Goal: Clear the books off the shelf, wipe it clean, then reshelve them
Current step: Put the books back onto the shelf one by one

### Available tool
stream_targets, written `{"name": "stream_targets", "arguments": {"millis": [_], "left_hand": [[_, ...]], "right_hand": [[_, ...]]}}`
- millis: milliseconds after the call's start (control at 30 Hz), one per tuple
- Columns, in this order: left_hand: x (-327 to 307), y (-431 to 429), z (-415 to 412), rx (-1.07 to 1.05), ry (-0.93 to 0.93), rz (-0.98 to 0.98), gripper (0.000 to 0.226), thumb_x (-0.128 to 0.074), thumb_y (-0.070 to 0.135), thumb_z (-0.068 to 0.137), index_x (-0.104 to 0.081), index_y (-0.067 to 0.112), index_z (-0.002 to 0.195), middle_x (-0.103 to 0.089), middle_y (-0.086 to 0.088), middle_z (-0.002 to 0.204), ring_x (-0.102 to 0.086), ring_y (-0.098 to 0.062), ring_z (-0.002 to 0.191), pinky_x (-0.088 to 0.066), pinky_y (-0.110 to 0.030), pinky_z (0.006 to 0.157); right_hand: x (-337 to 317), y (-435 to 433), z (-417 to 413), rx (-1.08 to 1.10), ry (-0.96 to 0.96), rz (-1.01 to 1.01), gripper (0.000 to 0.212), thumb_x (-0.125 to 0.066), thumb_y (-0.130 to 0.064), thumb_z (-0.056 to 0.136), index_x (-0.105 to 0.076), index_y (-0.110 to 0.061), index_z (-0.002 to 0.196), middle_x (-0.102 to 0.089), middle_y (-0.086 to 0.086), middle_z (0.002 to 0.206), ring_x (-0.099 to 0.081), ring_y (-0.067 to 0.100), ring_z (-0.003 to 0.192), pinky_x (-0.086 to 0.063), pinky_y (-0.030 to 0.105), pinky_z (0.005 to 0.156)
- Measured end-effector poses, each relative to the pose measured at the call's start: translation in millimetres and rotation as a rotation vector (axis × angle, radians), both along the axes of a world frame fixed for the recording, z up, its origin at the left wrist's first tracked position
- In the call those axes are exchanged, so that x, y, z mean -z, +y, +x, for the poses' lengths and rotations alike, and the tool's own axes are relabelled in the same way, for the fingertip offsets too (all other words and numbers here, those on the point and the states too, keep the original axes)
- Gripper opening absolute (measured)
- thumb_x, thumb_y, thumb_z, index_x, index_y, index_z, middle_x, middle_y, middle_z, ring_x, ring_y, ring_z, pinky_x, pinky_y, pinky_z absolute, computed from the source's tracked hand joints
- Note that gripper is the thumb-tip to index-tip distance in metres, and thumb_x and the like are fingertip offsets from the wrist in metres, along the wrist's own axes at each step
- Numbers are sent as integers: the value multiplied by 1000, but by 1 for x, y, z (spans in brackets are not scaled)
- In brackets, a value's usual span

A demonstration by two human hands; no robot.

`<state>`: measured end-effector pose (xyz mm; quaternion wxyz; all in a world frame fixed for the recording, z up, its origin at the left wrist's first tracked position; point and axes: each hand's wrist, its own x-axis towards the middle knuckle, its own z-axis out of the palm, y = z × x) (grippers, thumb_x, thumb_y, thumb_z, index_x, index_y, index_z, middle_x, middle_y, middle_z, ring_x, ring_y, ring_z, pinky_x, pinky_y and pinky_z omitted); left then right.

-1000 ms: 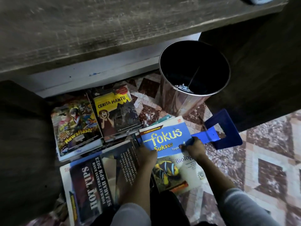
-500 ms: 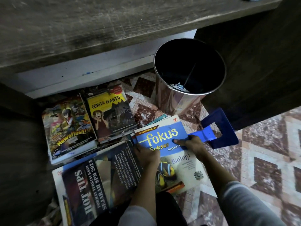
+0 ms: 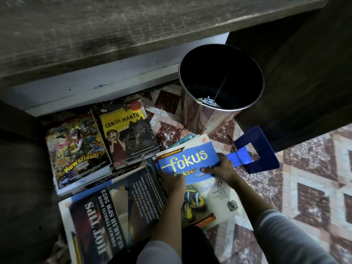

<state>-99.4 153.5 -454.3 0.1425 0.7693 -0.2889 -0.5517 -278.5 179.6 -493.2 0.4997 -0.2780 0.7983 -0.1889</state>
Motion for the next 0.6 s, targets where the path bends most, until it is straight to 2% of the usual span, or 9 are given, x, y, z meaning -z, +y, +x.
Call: {"name": "stream_targets", "arguments": {"millis": [67,100,167,233,300,400,467,567,600], "left_hand": [[1,4,-1,-80,31,-31,72,-51,9,87,-16,10,149,-36,-20,146,-45,-40,125,-44,-48,99],[0,6,-1,-124,43,-41,71,-52,7,87,-16,9,149,-39,-22,143,-47,-40,123,-46,-45,97],[1,6,-3,-184,53,-39,70,-52,3,87,-18,7,147,-42,-24,140,-50,-41,118,-48,-43,92],[0,4,-4,-203,43,-9,69,-51,1,85,-20,6,146,-44,-23,138,-52,-41,116,-49,-44,91],[-3,0,-2,-205,36,53,65,-52,4,83,-25,5,142,-47,-23,134,-54,-42,112,-51,-47,88],[1,-4,4,-170,8,115,67,-56,19,72,-35,2,134,-51,-22,128,-55,-41,109,-52,-48,86],[10,-7,10,-122,-37,137,76,-53,27,59,-40,2,129,-52,-20,125,-56,-40,107,-53,-49,85],[6,-10,16,-136,-16,168,65,-67,26,64,-48,0,121,-55,-19,121,-57,-39,104,-53,-44,79],[5,-12,17,-144,-14,174,68,-73,29,63,-48,1,121,-54,-19,122,-56,-39,105,-52,-45,81]], "right_hand": [[-3,-2,-1,-45,1,-8,76,-78,-66,31,-55,-31,94,-60,7,112,-56,33,104,-50,50,89],[-18,-5,5,-45,-9,-8,67,-82,-60,37,-56,-28,90,-61,10,111,-59,31,100,-51,48,87],[-42,-10,15,-33,-34,9,44,-87,-35,58,-56,-22,86,-67,13,105,-65,28,89,-55,41,81],[-44,-14,17,-22,-65,34,40,-84,-21,68,-53,-16,93,-67,9,102,-66,25,86,-56,36,77],[-44,-18,15,26,-97,47,52,-85,-26,67,-49,-14,104,-65,5,103,-66,24,91,-55,36,80],[-45,-28,14,-2,-153,38,32,-81,-30,71,-55,-21,87,-68,3,101,-66,24,94,-53,37,88],[-42,-32,15,-10,-156,50,29,-82,-32,69,-59,-23,84,-71,5,102,-67,24,94,-52,41,91],[-33,-30,12,45,-168,53,37,-86,-29,63,-63,-14,88,-73,9,98,-70,26,87,-55,44,87],[-31,-29,10,60,-170,67,42,-87,-28,61,-64,-11,91,-73,10,96,-71,27,85,-56,44,85]]}}
